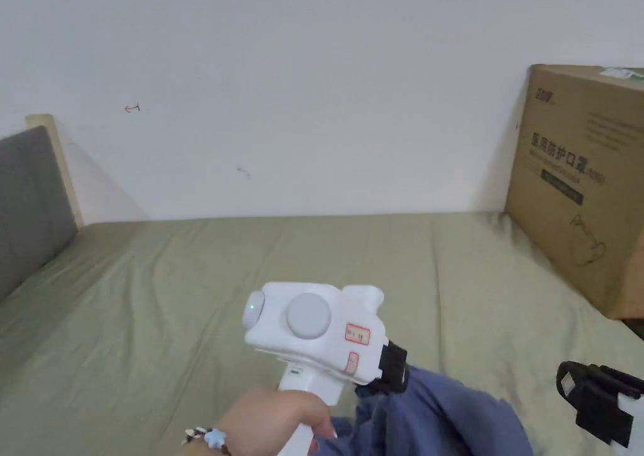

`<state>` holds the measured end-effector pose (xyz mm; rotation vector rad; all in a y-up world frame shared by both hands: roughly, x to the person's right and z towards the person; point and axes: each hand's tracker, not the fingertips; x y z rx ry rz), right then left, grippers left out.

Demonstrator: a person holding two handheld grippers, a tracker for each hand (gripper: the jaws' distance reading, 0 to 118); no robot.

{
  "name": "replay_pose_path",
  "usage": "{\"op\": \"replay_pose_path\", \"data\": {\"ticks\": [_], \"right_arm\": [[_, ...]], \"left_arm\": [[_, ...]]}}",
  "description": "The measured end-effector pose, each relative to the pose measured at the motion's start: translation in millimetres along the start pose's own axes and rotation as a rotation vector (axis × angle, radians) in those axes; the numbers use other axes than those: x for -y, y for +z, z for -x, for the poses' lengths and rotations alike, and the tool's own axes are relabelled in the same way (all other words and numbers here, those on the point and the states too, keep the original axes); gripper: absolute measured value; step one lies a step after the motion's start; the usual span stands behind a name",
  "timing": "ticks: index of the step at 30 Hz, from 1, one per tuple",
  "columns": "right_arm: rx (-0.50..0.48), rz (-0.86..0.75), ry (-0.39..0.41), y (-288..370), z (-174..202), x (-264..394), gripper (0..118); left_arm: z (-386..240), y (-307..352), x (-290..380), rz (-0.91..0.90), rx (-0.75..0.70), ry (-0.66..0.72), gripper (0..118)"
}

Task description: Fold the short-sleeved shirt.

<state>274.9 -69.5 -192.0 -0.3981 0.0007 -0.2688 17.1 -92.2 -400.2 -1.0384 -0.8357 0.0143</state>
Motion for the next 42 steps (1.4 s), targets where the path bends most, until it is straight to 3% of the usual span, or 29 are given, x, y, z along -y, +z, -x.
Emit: {"op": "replay_pose_path", "data": {"ticks": [2,3,4,5,6,7,8,9,14,17,18,19,20,21,22,23,28,36,38,40,42], "right_arm": [[0.009,0.025,-0.011,-5.6,-4.8,6.5,0],[0.014,0.039,-0.012,-8.0,-6.3,9.9,0],[0.017,0.05,-0.011,-9.9,-7.5,12.9,0],[0.018,0.059,-0.011,-11.7,-8.4,15.5,0],[0.018,0.066,-0.011,-13.5,-9.2,17.5,0],[0.018,0.071,-0.012,-14.6,-9.5,18.9,0],[0.018,0.075,-0.013,-15.6,-9.3,19.5,0],[0.018,0.077,-0.013,-16.4,-8.7,19.5,0],[0.01,0.054,-0.006,-14.5,-0.5,11.2,0],[0.016,-0.034,0.018,-6.7,6.0,5.8,0],[0.023,-0.064,0.026,-4.2,7.7,4.9,0],[0.029,-0.097,0.035,-1.4,9.9,4.4,0],[0.037,-0.13,0.043,1.3,12.3,4.3,0],[0.044,-0.158,0.049,3.8,14.7,4.2,0],[0.049,-0.181,0.049,6.1,16.7,4.1,0],[0.053,-0.199,0.044,7.7,18.2,4.2,0],[0.065,-0.236,0.027,9.7,22.0,3.9,0],[0.046,-0.225,0.058,10.4,28.1,5.4,0],[0.027,-0.217,0.059,8.4,27.4,6.2,0],[0.016,-0.194,0.056,3.3,26.8,8.1,0],[0.009,-0.152,0.054,-3.5,23.9,11.4,0]], "left_arm": [[13.1,-35.8,17.2,0.081,0.02,0.088,3],[19.0,-47.3,25.4,0.101,0.014,0.127,12],[25.0,-55.1,31.7,0.11,0.017,0.161,32],[29.8,-57.3,39.5,0.113,0.023,0.194,68],[34.3,-58.5,43.1,0.118,0.018,0.215,95],[37.3,-58.8,45.6,0.123,0.012,0.22,105],[40.2,-56.3,48.3,0.118,0.002,0.216,105],[42.8,-41.2,50.8,0.046,-0.009,0.205,118],[63.0,38.7,39.8,-0.193,-0.083,0.223,114],[57.5,105.2,53.8,-0.445,-0.18,0.137,113],[53.9,124.1,64.4,-0.515,-0.222,0.1,108],[48.9,139.8,78.4,-0.592,-0.271,0.064,97],[43.8,152.1,92.8,-0.663,-0.326,0.037,79],[41.3,163.4,105.0,-0.71,-0.372,0.018,43],[38.8,168.9,116.7,-0.736,-0.403,0.011,16],[36.0,172.8,129.3,-0.767,-0.438,0.015,0],[28.8,182.4,177.1,-0.892,-0.5,0.11,0],[38.8,182.4,176.2,-0.817,-0.532,0.133,0],[59.0,172.5,161.4,-0.686,-0.472,0.212,0],[92.2,142.9,142.6,-0.429,-0.435,0.32,0],[126.3,102.5,133.8,-0.152,-0.304,0.406,0]]}}
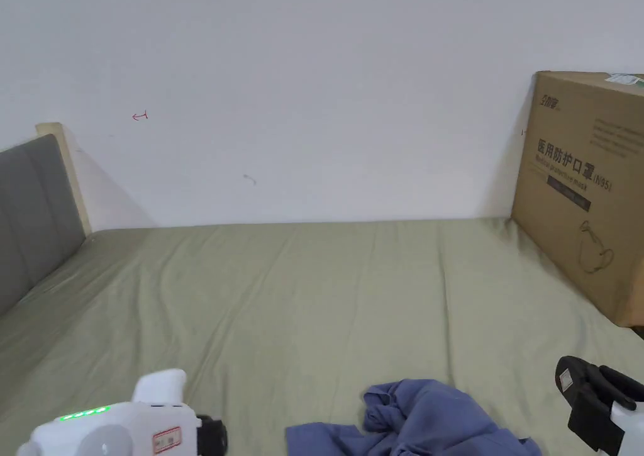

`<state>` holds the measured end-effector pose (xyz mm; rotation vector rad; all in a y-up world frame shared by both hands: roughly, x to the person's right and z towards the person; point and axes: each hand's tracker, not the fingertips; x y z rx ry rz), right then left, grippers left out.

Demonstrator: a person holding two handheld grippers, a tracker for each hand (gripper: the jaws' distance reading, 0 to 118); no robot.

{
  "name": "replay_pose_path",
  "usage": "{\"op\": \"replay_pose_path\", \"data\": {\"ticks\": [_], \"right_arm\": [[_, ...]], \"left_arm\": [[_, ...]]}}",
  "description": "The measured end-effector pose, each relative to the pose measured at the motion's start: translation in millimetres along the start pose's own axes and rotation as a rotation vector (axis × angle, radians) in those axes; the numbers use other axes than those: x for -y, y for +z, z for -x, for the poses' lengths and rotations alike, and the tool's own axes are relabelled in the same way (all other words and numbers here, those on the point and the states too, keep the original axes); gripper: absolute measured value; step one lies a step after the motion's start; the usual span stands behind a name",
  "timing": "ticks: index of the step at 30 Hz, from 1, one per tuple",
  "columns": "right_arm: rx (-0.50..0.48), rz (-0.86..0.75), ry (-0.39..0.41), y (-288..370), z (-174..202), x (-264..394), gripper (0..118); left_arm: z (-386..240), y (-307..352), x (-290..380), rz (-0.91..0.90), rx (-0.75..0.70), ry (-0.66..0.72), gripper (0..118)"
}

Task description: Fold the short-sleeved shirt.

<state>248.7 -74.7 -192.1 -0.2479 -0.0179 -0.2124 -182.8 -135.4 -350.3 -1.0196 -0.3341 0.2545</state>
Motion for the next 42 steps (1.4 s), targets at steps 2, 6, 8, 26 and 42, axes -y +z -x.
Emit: {"op": "replay_pose_path", "data": {"ticks": [2,6,8,26,42], "right_arm": [[0.0,0.036,0.002,-5.4,-2.4,5.6,0],[0.012,0.094,-0.002,-13.8,-11.0,16.8,0],[0.024,0.12,-0.003,-17.1,-15.9,20.7,0],[0.147,0.821,-0.349,-210.4,-128.5,70.0,108],[-0.073,0.672,-0.356,-150.2,-145.7,-37.4,4]], "left_arm": [[7.9,-41.1,6.5,0.12,-0.044,-0.022,0],[10.6,-98.7,20.6,0.211,-0.143,-0.066,77],[12.8,-119.5,29.8,0.224,-0.14,-0.055,107],[-3.0,-35.7,51.1,-0.071,0.033,-0.104,0],[56.9,59.8,-24.2,-0.254,-0.048,-0.1,0]]}}
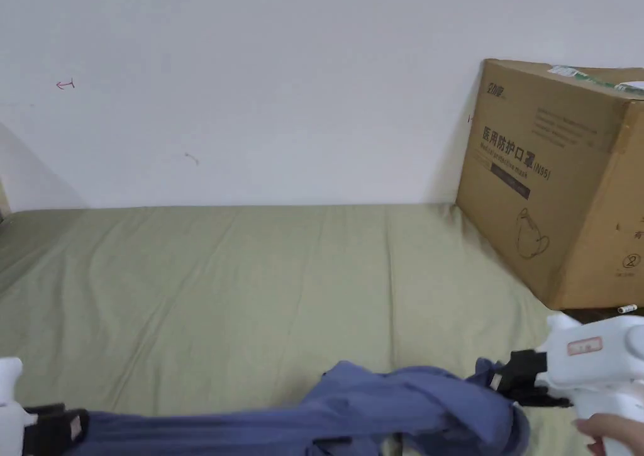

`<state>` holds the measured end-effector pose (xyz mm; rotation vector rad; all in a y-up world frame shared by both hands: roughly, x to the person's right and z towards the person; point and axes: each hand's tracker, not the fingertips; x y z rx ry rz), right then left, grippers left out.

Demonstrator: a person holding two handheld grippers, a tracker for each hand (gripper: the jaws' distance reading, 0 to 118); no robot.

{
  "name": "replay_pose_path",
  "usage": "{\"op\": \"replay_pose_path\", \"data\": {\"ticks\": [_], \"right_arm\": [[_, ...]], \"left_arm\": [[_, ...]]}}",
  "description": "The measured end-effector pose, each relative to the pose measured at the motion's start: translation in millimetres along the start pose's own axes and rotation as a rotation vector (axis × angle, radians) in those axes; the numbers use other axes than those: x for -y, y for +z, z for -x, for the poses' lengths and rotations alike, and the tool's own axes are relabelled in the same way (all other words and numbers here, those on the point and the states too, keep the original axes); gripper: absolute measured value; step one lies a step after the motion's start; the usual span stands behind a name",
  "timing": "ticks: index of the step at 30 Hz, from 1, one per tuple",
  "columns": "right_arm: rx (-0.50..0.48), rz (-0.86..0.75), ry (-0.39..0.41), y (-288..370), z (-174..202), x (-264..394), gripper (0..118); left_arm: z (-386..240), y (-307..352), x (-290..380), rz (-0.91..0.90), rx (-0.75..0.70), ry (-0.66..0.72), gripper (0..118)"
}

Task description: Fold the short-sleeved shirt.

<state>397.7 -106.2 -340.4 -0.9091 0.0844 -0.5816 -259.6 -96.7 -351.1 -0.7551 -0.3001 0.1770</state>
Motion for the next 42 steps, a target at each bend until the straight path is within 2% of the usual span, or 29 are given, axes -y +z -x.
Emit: {"op": "replay_pose_path", "data": {"ticks": [3,5,7,12,17,24,29,32,35,38,41,42], "right_arm": [[-0.042,-0.075,0.025,48.2,26.5,-23.5,4],[-0.046,-0.128,0.082,75.7,49.5,-39.8,4],[-0.034,-0.187,0.149,102.8,82.5,-52.2,4],[-0.017,-0.325,0.23,149.2,137.5,-96.4,4],[0.013,-0.44,0.305,166.6,182.9,-140.8,4],[0.019,-0.556,0.332,133.1,215.3,-192.5,4],[0.015,-0.573,0.329,74.5,211.0,-200.9,4],[0.018,-0.506,0.278,16.1,184.3,-187.0,4],[0.089,-0.352,0.2,-58.7,141.7,-145.2,4],[0.128,-0.117,0.088,-134.7,84.8,-93.9,4],[0.198,0.026,0.073,-167.3,38.4,-34.9,4],[0.193,0.051,0.06,-168.4,24.6,-18.6,4]], "left_arm": [[-2.5,21.6,-43.5,-0.078,0.064,0.007,0],[-20.8,39.8,-71.8,-0.131,0.095,-0.002,0],[-36.8,54.8,-102.6,-0.194,0.074,-0.052,0],[-64.5,82.0,-173.2,-0.313,0.067,-0.11,0],[-75.8,84.2,-226.9,-0.382,0.056,-0.077,0],[-82.0,66.6,-268.7,-0.521,-0.027,-0.025,0],[-71.0,34.8,-260.8,-0.551,-0.077,-0.001,0],[-55.7,5.0,-231.4,-0.492,-0.096,0.05,0],[-25.9,-37.5,-172.8,-0.346,-0.08,0.14,0],[16.5,-90.1,-94.2,-0.133,-0.114,0.198,0],[44.4,-121.5,-11.2,0.122,-0.133,0.202,0],[50.7,-124.2,9.2,0.165,-0.117,0.207,0]]}}
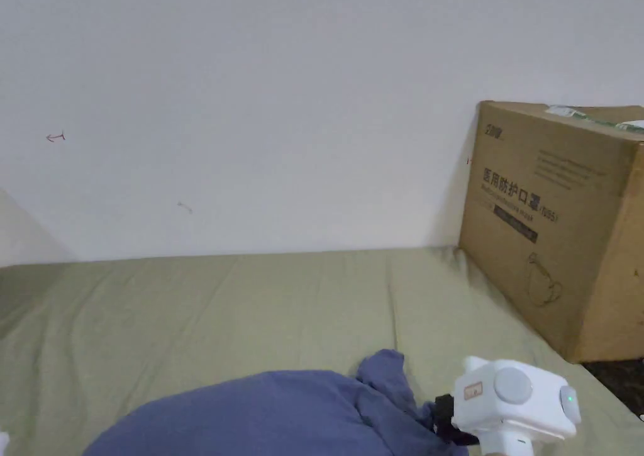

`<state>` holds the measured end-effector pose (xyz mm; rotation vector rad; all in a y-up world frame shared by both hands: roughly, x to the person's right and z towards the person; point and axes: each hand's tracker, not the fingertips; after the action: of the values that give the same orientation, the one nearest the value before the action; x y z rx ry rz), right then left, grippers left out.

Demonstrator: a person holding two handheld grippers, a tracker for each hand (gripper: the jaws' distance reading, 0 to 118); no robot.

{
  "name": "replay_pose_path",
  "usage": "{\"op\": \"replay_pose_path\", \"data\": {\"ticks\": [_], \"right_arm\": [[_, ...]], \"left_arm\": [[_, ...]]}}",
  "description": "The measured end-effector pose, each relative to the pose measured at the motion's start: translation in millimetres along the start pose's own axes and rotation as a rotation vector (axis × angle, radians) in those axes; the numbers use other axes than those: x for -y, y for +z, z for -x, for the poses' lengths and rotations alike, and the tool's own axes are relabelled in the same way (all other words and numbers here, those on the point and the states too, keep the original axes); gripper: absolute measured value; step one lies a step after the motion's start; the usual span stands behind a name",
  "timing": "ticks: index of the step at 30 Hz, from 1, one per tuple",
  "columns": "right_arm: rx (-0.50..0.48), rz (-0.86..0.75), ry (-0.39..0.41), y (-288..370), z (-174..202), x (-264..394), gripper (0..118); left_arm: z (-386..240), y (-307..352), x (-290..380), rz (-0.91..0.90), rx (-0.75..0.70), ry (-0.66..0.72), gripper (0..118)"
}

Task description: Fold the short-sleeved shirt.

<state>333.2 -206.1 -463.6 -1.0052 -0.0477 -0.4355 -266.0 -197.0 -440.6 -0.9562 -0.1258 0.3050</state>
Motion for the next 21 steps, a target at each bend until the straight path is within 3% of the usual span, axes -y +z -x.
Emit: {"op": "replay_pose_path", "data": {"ticks": [3,10,13,21], "right_arm": [[-0.027,0.062,-0.001,6.1,-32.9,33.8,4],[-0.054,0.097,0.083,80.6,-62.2,98.2,4],[-0.056,0.095,0.18,105.2,-70.9,127.3,4],[-0.021,0.168,0.148,138.8,-86.4,175.4,4]], "left_arm": [[17.8,0.6,39.4,0.099,0.017,-0.013,0],[8.8,68.0,83.6,0.172,0.107,-0.052,0],[-2.6,94.3,101.0,0.199,0.124,-0.086,0],[-18.6,100.9,122.2,0.292,0.102,-0.189,0]]}}
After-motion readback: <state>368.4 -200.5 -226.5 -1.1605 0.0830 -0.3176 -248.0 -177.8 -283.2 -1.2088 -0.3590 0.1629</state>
